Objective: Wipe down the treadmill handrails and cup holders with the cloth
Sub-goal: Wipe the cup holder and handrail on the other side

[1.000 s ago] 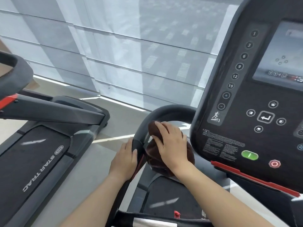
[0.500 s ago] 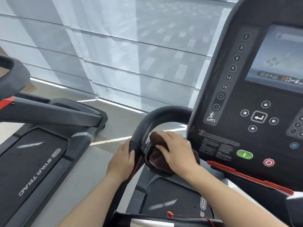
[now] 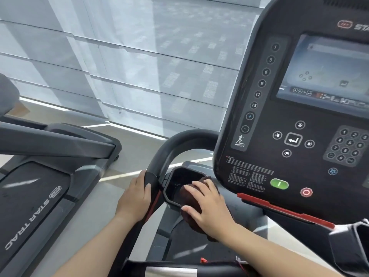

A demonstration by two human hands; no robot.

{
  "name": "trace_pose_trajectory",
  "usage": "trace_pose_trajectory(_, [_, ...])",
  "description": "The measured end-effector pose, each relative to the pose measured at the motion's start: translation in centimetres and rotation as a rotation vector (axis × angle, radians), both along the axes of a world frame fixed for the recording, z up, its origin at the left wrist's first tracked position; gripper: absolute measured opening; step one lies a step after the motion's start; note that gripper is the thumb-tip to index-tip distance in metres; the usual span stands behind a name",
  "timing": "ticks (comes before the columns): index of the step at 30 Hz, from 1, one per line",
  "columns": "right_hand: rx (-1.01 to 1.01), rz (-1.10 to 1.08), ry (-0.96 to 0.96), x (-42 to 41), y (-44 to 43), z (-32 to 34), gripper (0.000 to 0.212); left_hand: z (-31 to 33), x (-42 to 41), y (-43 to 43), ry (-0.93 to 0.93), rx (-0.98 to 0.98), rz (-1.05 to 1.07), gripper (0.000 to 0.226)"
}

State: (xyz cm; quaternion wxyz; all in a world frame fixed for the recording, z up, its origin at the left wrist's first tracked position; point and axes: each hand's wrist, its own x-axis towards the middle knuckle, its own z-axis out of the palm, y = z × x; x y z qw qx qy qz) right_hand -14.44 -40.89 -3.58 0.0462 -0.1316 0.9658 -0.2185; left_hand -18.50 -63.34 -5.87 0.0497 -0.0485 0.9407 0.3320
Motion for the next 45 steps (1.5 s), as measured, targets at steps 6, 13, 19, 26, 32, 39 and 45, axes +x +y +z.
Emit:
trace_pose_trajectory(6, [-0.148, 0.024, 0.095, -1.0, 1.2, -0.7, 0.043, 0.2, 0.2, 0.0, -0.012, 0.001, 0.003, 0.048])
trace_pose_trajectory(13, [-0.086, -0.027, 0.275, -3.2, -0.8, 1.0, 0.04, 0.4, 0.1, 0.0, -0.008, 0.012, 0.001, 0.048])
trace_pose_trajectory(19, [0.129, -0.077, 0.095, -4.4, -3.1, 0.5, 0.041, 0.5, 0.2, 0.1, -0.015, 0.02, -0.004, 0.048])
trace_pose_trajectory(26, [-0.174, -0.059, 0.118, -0.9, -3.9, 2.4, 0.043, 0.4, -0.1, 0.0, -0.009, 0.034, -0.009, 0.047])
trace_pose_trajectory(32, [0.058, 0.086, 0.171, 0.3, -6.4, 0.0, 0.054, 0.7, 0.1, -0.6, 0.008, 0.216, 0.055, 0.041])
trace_pose_trajectory(39, [-0.005, 0.076, 0.219, 0.2, -1.9, -0.3, 0.05, 0.6, 2.0, -1.1, 0.013, 0.152, 0.035, 0.042])
trace_pose_trajectory(45, [-0.16, -0.014, 0.221, 0.2, -1.1, 1.0, 0.049, -0.1, 4.8, -2.6, 0.051, 0.113, 0.003, 0.039])
